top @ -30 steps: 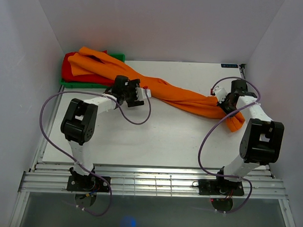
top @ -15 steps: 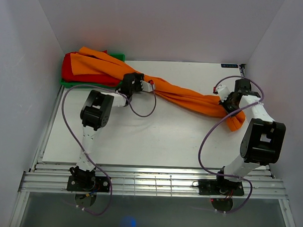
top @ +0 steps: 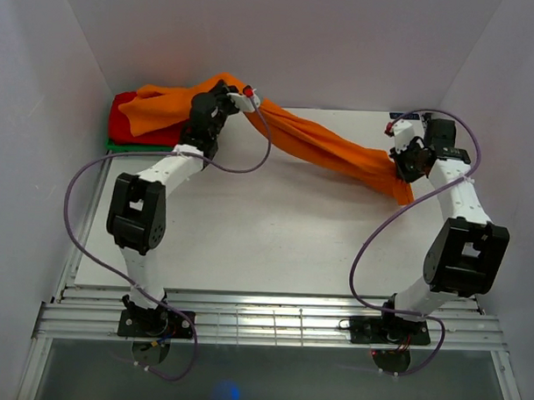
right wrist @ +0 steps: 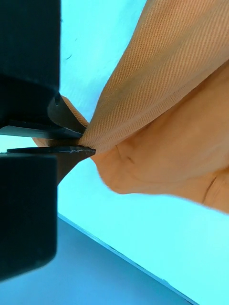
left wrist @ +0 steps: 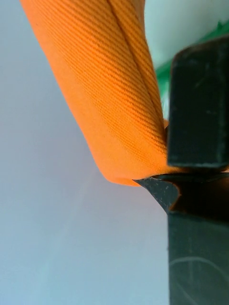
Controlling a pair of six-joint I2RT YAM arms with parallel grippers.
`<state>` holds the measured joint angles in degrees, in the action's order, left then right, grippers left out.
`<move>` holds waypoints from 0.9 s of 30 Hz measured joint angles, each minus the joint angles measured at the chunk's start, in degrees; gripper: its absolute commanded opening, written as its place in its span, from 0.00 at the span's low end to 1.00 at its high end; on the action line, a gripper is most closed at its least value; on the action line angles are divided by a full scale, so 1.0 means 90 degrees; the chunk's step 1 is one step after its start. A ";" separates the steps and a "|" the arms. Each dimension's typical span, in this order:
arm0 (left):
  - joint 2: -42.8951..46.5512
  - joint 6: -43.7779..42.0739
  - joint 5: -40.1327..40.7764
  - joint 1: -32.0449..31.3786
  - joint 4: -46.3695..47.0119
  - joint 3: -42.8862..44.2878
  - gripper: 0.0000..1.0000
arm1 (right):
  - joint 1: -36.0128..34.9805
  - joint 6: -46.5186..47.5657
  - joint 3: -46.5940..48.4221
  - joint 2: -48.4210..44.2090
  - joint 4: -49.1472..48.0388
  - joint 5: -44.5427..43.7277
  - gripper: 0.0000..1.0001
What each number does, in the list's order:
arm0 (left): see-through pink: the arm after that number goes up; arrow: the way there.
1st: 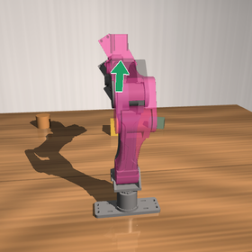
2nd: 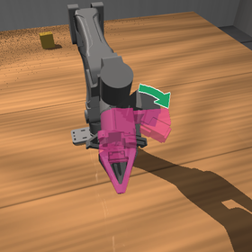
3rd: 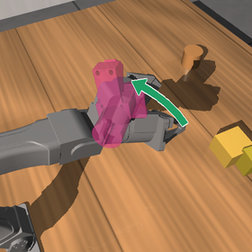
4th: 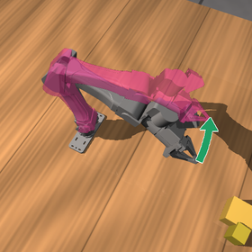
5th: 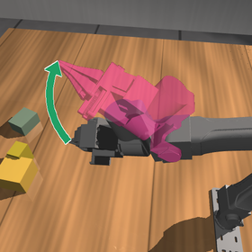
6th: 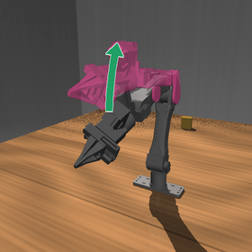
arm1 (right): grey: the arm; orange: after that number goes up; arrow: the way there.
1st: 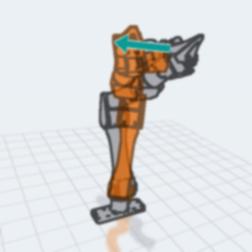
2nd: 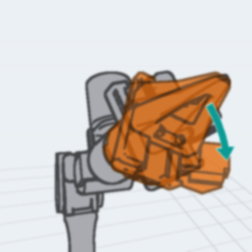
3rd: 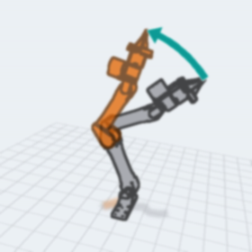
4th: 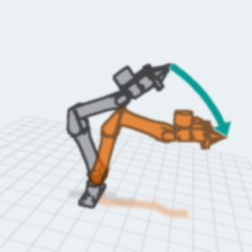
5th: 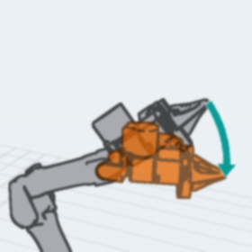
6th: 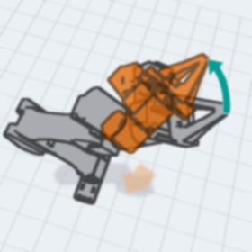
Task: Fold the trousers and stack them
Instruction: Move the trousers to the center of the board
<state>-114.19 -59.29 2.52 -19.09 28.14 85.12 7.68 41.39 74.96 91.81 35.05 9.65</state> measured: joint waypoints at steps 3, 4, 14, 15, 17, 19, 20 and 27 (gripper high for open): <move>0.1069 0.0180 0.0041 0.0197 -0.0063 -0.0231 0.00 | -0.0039 -0.0313 0.0374 -0.0226 -0.0141 0.0549 0.08; 0.1443 0.0221 0.0049 0.0279 -0.0138 -0.0362 0.00 | -0.0063 -0.0413 0.0500 -0.0323 -0.0199 0.0767 0.08; 0.4452 0.0549 -0.0017 0.1129 -0.1792 -0.1217 0.00 | -0.0369 -0.0988 0.0872 -0.1377 -0.0607 0.2450 0.08; 0.4663 0.0607 -0.0080 0.1132 -0.2089 -0.1251 0.00 | -0.0369 -0.0969 0.0831 -0.1426 -0.0605 0.2448 0.08; 0.4988 0.0809 -0.0294 0.1132 -0.2705 -0.1282 0.00 | -0.0362 -0.0867 0.0656 -0.1530 -0.0607 0.2353 0.08; 0.5200 0.1076 -0.0566 0.1134 -0.3271 -0.1370 0.00 | -0.0291 -0.0690 0.0401 -0.1668 -0.0571 0.2266 0.08; 0.5287 0.1217 -0.0792 0.1141 -0.3517 -0.1472 0.00 | -0.0202 -0.0595 0.0291 -0.1727 -0.0532 0.2220 0.08; 0.5166 0.1921 -0.2089 0.0282 -0.4988 -0.2764 0.01 | 0.1185 0.0141 0.0124 -0.1807 -0.0296 0.1792 0.08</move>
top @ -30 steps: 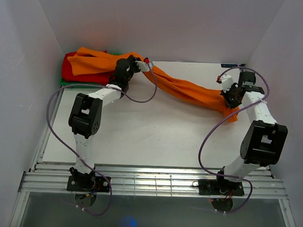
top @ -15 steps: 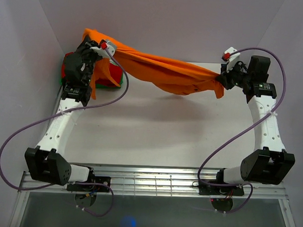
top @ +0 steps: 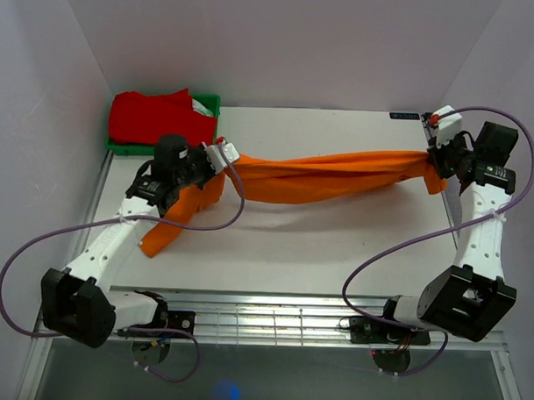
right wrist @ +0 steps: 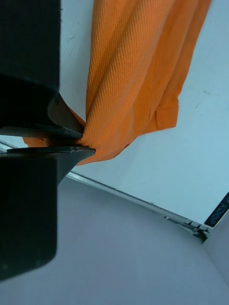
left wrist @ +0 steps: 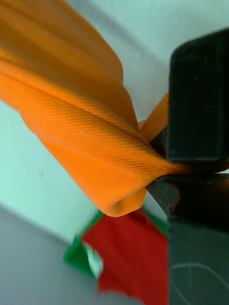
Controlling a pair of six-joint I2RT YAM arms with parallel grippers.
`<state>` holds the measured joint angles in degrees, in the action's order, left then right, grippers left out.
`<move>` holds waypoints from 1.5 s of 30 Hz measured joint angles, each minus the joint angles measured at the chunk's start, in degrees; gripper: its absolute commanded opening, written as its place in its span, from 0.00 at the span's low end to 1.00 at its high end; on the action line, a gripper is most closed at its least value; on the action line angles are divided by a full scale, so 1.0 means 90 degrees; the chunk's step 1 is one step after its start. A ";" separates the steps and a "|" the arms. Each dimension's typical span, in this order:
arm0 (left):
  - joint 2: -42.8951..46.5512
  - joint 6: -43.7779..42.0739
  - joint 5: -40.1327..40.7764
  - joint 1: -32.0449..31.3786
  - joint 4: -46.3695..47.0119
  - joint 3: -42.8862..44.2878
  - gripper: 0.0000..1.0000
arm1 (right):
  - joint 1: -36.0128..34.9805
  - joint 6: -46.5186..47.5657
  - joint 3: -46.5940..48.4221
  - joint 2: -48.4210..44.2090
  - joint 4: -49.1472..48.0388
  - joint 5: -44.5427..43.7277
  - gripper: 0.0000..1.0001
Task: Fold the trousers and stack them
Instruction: Move the trousers to the center of the board, then flatten the trousers out
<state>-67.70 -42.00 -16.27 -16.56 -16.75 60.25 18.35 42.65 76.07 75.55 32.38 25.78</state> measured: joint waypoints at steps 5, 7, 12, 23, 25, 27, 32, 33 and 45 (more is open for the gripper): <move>-0.0996 0.0838 -0.0491 -0.0359 -0.0406 -0.0058 0.00 | 0.0374 0.0338 0.0012 0.0027 0.0257 -0.0398 0.08; -0.1316 0.1214 -0.0483 -0.0355 -0.0474 0.0056 0.00 | 0.0374 0.0410 0.0051 0.0024 0.0342 -0.0461 0.08; -0.1846 0.1681 -0.0236 -0.0350 -0.0755 0.0760 0.17 | 0.0374 0.0481 0.0231 0.0104 0.0491 -0.0566 0.08; -0.3140 0.1494 -0.0376 0.0274 -0.2242 0.2526 0.93 | 0.0503 0.0398 0.1899 0.1639 0.0563 -0.0835 0.08; -0.3031 0.1316 -0.0457 0.0559 -0.2455 0.2348 0.93 | 0.0503 0.0629 0.1620 0.1494 0.0466 -0.0901 0.08; -0.2759 0.1005 -0.0488 0.0816 -0.2591 0.1870 0.94 | 0.0512 0.0843 0.1146 0.1260 0.0345 -0.0979 0.08; -0.1571 0.0024 -0.0379 0.1059 -0.3062 0.0053 0.94 | 0.0624 0.1241 0.0211 0.0782 0.0291 -0.1110 0.08; -0.1401 -0.0143 -0.0345 0.1056 -0.3140 -0.0219 0.93 | 0.0641 0.1297 0.0068 0.0699 0.0265 -0.1129 0.08; -0.1775 -0.0639 0.0085 0.1030 -0.2718 -0.1144 0.69 | 0.0962 0.1868 -0.1064 -0.0073 0.0066 -0.1163 0.08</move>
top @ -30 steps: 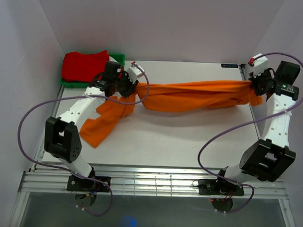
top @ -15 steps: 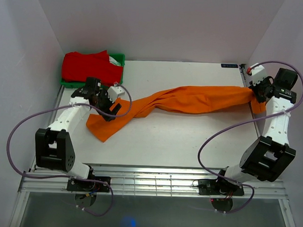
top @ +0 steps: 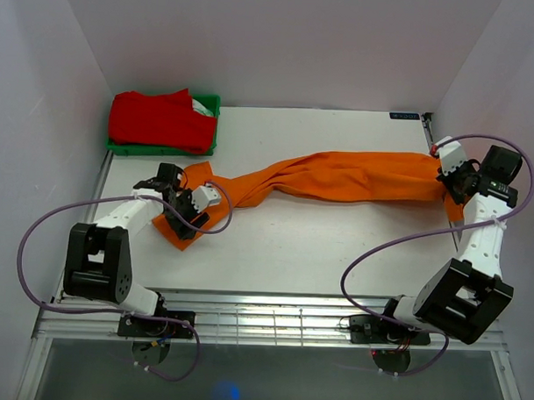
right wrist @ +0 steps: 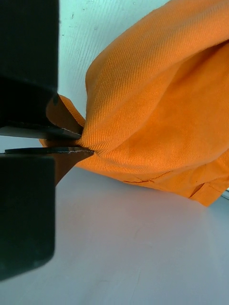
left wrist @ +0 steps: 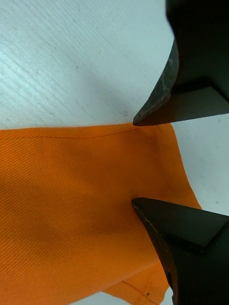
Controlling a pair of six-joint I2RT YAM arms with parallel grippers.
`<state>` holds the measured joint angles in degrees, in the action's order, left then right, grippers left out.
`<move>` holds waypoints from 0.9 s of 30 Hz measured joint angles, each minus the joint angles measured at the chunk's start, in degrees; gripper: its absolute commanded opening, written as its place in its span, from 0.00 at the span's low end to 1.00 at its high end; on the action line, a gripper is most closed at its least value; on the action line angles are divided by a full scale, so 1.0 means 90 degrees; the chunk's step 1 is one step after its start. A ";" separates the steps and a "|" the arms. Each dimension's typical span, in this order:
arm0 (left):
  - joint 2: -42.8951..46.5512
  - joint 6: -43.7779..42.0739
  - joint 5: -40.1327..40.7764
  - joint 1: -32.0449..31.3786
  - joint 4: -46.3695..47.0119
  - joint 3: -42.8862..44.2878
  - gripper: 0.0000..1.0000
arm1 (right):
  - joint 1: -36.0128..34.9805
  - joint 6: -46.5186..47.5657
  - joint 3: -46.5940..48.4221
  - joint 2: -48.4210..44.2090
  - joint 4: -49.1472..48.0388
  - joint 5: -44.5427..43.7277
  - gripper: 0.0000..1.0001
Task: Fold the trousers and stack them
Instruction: Flatten the trousers out
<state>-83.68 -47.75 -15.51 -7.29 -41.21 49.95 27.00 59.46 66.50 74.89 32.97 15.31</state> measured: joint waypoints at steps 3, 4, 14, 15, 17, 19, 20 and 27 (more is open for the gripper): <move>-0.0109 0.0027 -0.0012 0.0000 0.0155 -0.0100 0.69 | 0.0078 0.0041 0.0000 -0.0002 -0.0017 0.0005 0.08; -0.0129 0.0034 -0.0015 -0.0002 0.0199 -0.0160 0.72 | 0.0085 0.0046 0.0000 -0.0002 -0.0012 0.0007 0.08; -0.0199 0.0231 0.0330 -0.0165 0.0682 -0.0476 0.00 | 0.0087 0.0044 0.0000 0.0022 -0.0017 0.0078 0.08; -0.0214 0.0240 0.0347 -0.0175 0.0682 -0.0449 0.00 | 0.0087 0.0044 0.0000 0.0022 -0.0017 0.0090 0.08; -0.0255 0.0240 0.0282 -0.0172 0.0325 -0.0219 0.00 | 0.0087 0.0041 0.0000 0.0022 -0.0015 0.0112 0.08; -0.0265 0.0279 0.0041 -0.0153 -0.0432 0.0447 0.00 | 0.0087 0.0056 0.0000 0.0019 -0.0015 0.0129 0.08; -0.0267 0.0316 -0.0070 -0.0148 -0.0668 0.0879 0.00 | 0.0087 0.0068 -0.0007 0.0019 -0.0022 0.0131 0.08; -0.1066 0.1107 -0.0833 -0.0138 -0.0661 0.5727 0.00 | 0.0109 0.0170 -0.0182 0.0024 -0.0044 0.0119 0.08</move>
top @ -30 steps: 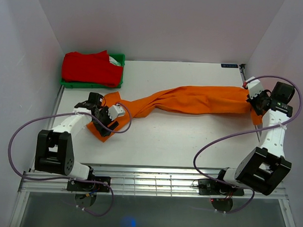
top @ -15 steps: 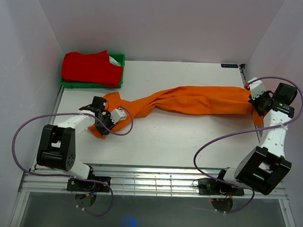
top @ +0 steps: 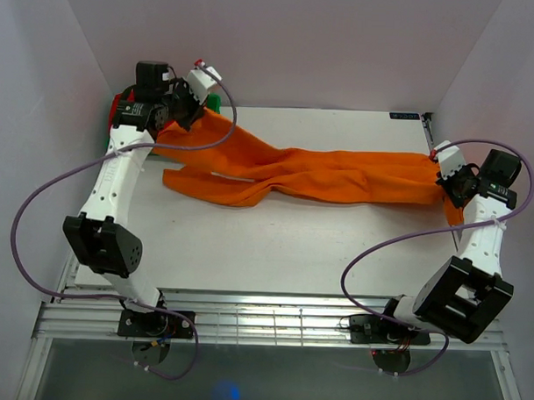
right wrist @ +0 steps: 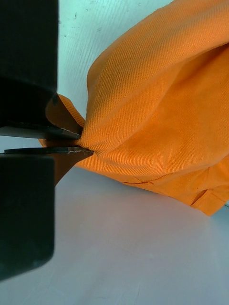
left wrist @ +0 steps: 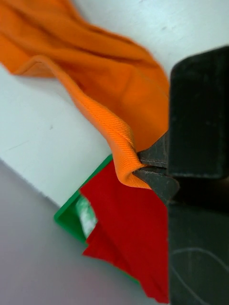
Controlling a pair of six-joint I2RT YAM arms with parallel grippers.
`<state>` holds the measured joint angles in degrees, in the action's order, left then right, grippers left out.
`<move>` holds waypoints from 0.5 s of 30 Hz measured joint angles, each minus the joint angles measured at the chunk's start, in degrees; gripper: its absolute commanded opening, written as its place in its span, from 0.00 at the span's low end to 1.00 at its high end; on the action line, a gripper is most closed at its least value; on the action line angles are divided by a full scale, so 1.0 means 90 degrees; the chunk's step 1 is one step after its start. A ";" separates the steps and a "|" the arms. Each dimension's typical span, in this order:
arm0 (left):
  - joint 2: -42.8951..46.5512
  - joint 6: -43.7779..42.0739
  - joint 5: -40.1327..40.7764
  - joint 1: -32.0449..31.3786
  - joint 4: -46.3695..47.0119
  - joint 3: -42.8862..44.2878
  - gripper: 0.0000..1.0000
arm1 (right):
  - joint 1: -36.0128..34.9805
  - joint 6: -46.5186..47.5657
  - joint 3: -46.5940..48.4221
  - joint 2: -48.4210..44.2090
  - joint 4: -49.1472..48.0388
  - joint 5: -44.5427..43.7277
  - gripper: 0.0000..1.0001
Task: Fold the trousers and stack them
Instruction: Flatten the trousers out
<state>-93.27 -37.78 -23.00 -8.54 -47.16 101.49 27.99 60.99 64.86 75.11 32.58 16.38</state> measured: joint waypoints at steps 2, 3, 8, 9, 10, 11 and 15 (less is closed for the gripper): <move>-0.0423 0.0262 0.0058 0.0000 0.0347 0.0678 0.01 | 0.0015 0.0046 -0.0017 0.0007 0.0002 -0.0019 0.08; -0.0704 0.0396 0.0175 -0.0010 0.0588 0.0886 0.09 | 0.0019 0.0068 -0.0017 0.0010 0.0000 -0.0022 0.08; -0.2538 0.0952 0.1163 0.0024 0.1343 0.1600 0.73 | 0.0041 0.0216 -0.0107 0.0010 -0.0024 -0.0029 0.08; -0.2888 0.1005 0.1241 0.0075 0.1343 0.1647 0.75 | 0.0046 0.0294 -0.0155 0.0010 -0.0015 -0.0049 0.08; -0.3130 0.1081 0.1268 0.0136 0.1256 0.1627 0.85 | 0.0053 0.0362 -0.0216 0.0010 -0.0010 -0.0068 0.08; -0.3264 0.1093 0.1248 0.0211 0.1139 0.1498 0.87 | 0.0056 0.0437 -0.0260 0.0010 0.0010 -0.0092 0.08; -0.2756 0.0787 0.0760 0.0690 0.0903 0.0029 0.89 | 0.0056 0.0595 -0.0328 0.0012 0.0044 -0.0129 0.08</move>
<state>-118.08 -30.70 -16.16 -2.33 -39.03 101.75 28.49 66.35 61.91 75.22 32.97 15.22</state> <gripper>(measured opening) 0.879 0.099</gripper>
